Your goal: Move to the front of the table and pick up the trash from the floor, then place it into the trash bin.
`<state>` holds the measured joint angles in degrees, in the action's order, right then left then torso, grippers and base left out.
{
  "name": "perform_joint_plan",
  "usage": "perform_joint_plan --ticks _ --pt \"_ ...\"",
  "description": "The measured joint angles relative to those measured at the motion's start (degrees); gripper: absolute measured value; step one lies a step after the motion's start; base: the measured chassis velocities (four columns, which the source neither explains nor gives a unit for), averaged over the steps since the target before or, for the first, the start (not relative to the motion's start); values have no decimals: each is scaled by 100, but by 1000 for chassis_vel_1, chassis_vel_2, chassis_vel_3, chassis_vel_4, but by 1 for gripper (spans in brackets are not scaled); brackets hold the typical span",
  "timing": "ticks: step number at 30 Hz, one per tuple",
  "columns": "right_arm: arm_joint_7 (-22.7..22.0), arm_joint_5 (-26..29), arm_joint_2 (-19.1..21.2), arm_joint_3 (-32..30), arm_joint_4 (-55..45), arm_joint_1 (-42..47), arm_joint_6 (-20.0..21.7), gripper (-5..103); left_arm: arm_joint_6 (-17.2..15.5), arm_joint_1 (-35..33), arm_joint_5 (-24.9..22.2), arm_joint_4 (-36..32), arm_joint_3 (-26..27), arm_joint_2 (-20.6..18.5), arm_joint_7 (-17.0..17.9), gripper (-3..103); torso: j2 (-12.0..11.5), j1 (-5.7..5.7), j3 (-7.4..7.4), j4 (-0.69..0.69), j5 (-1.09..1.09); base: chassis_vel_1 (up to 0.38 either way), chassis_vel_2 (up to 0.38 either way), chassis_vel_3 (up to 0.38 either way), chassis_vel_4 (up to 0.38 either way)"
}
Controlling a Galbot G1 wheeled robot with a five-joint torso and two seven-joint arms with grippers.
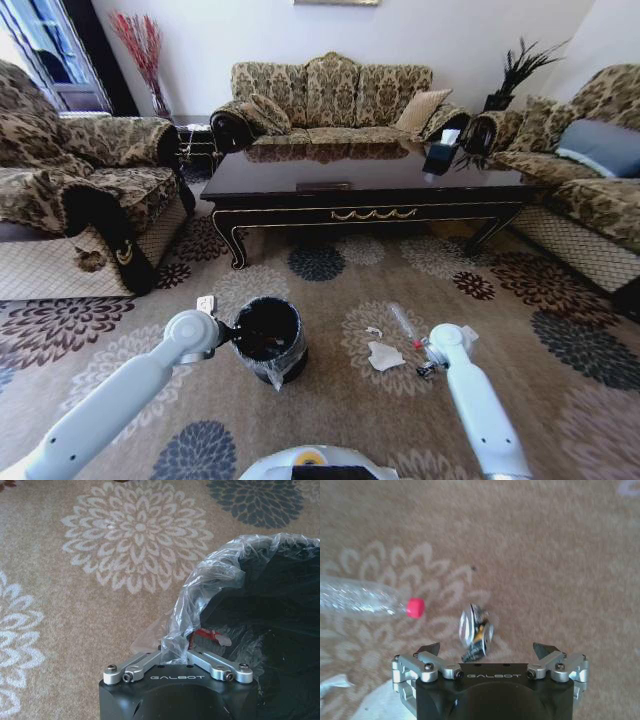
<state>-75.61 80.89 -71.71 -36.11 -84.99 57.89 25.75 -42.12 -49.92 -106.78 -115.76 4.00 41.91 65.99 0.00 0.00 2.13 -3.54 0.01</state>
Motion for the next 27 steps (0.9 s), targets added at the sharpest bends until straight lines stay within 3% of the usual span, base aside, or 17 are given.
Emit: perform_joint_plan --ticks 9,24,27 --pt "151 -169 -332 -344 876 -530 5 100 -2 -46 -28 -27 -29 -10 20 0 0 0 0 0 -1 0 0 0 0" --pt "352 -455 -480 -883 2046 -1319 14 103 -2 -68 -143 -27 10 -9 24 0 0 0 0 1 -2 0 0 0 0" --pt "400 -575 -533 -1000 2277 -1427 54 90 -1 -69 -149 -40 -4 -6 44 0 0 0 0 -1 0 0 0 0 0"
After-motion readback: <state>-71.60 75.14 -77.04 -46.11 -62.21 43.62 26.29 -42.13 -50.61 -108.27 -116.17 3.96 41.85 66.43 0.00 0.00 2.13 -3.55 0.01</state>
